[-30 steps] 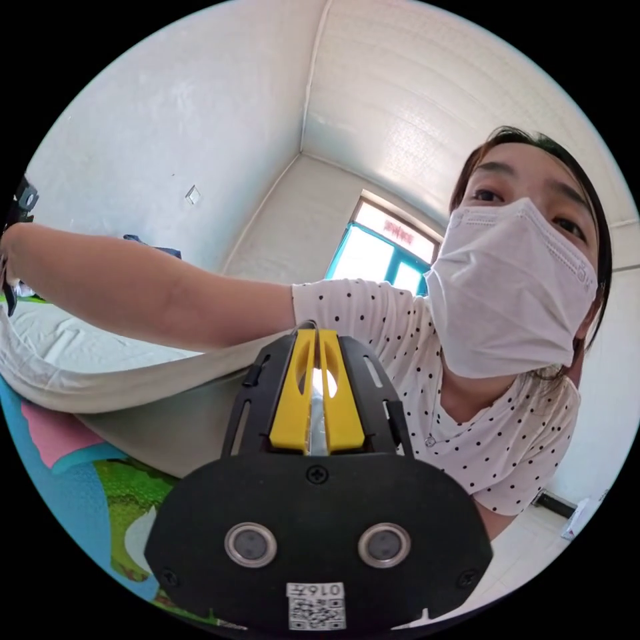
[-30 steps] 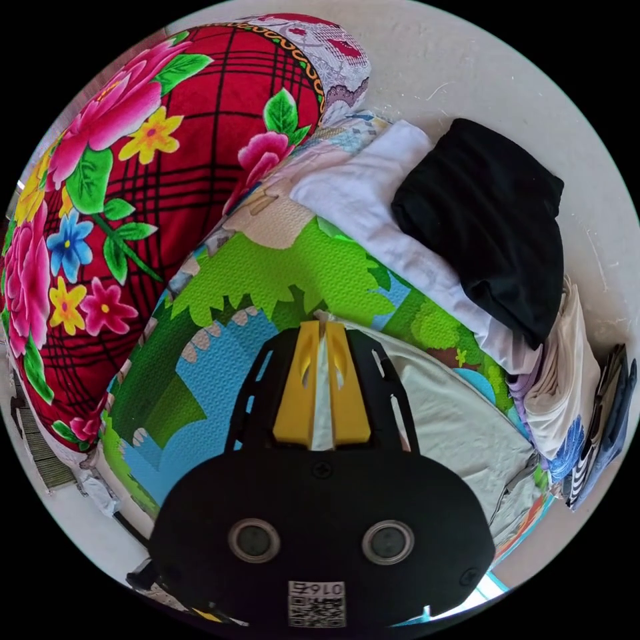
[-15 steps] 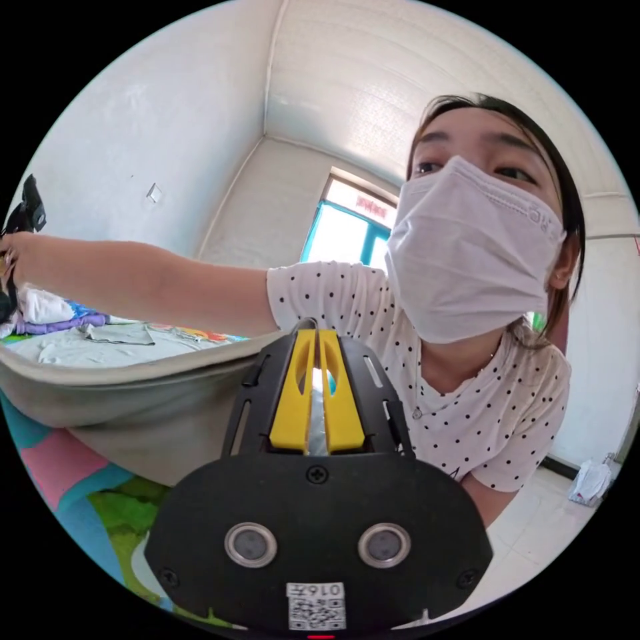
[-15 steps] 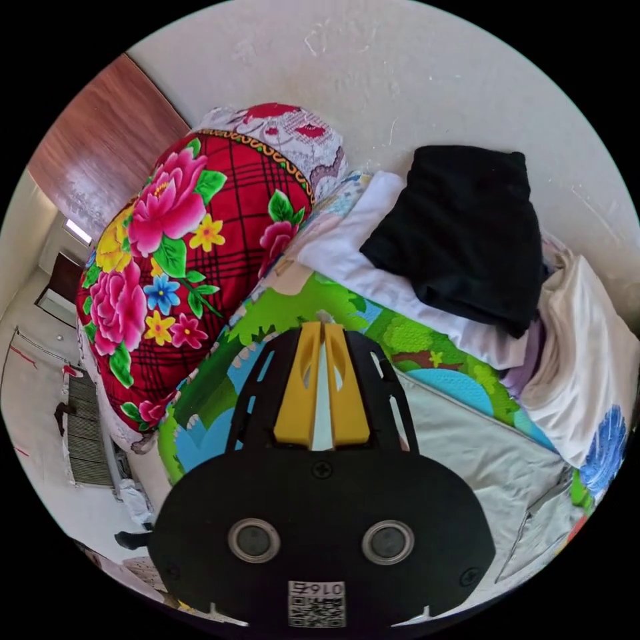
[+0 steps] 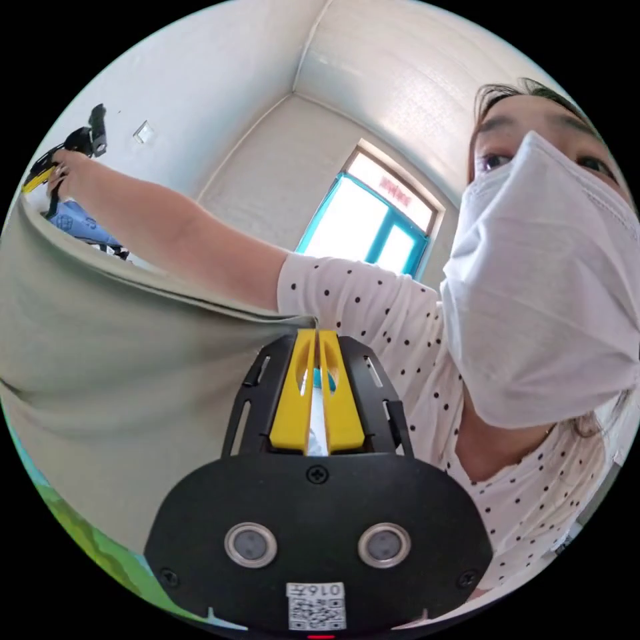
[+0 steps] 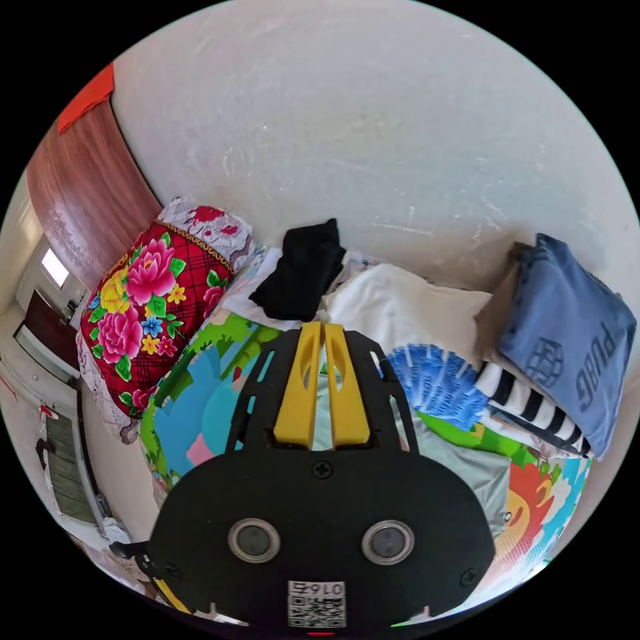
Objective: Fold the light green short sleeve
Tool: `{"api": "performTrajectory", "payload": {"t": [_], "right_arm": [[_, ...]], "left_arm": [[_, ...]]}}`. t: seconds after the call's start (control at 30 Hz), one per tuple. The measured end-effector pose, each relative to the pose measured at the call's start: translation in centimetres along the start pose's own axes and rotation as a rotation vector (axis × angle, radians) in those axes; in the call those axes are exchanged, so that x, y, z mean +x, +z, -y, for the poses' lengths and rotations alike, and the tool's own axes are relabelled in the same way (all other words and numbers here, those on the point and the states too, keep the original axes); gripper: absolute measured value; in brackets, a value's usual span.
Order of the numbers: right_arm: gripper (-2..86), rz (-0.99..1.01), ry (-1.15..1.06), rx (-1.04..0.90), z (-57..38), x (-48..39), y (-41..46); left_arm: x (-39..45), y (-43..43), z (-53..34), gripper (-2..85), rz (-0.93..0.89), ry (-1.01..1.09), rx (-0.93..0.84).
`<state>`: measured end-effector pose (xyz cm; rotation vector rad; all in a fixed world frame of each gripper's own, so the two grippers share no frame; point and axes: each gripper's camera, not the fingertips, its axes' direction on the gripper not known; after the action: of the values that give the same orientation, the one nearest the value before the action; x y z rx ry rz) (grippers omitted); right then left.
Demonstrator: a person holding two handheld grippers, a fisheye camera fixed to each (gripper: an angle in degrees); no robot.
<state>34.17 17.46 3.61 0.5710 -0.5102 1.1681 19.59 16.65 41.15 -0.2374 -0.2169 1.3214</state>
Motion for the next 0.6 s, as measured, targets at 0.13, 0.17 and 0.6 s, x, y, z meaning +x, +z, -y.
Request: {"api": "performTrajectory", "payload": {"t": [0.13,0.17,0.6], "right_arm": [[0.0,-0.049,0.06,0.011,-4.5,10.1,-7.1],[0.0,-0.074,0.069,0.0,-6.0,12.8,-8.4],[0.0,-0.231,0.134,-0.051,-19.7,30.5,-16.5]], "left_arm": [[-2.7,6.7,0.5,-1.0,-0.006,-0.017,-0.02],[-3.7,8.6,0.2,-1.0,-0.011,-0.025,-0.036],[-15.7,26.2,-4.4,-0.9,-0.065,-0.273,-0.178]]}}
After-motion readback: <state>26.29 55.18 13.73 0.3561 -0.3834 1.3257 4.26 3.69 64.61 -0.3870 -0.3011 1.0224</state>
